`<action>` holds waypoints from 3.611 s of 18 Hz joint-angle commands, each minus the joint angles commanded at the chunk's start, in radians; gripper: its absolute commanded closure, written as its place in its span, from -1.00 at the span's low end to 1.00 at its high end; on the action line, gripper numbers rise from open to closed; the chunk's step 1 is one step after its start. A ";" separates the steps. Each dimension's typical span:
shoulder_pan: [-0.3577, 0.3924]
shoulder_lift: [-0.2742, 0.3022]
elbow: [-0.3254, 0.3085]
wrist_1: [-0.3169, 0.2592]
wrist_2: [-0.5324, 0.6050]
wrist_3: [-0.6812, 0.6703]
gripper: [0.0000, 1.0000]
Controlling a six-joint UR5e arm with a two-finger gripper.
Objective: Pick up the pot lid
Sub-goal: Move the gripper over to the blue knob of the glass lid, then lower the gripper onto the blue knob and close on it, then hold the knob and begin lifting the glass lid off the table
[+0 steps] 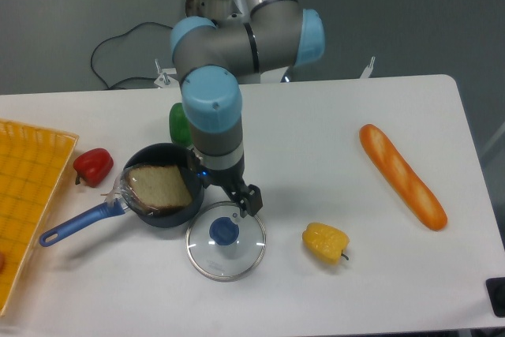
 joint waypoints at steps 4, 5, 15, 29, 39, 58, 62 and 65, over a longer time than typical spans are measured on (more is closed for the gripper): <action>0.000 -0.051 0.017 0.021 0.001 -0.008 -1.00; -0.002 -0.054 0.021 0.025 0.002 -0.006 -1.00; -0.034 -0.104 0.017 0.121 0.077 -0.008 -1.00; -0.051 -0.130 -0.031 0.160 0.103 -0.009 -1.00; -0.057 -0.153 -0.025 0.172 0.101 -0.008 -1.00; -0.071 -0.176 -0.023 0.169 0.103 -0.008 -0.87; -0.071 -0.175 -0.023 0.167 0.101 -0.005 -0.41; -0.069 -0.173 -0.018 0.167 0.101 -0.005 -0.29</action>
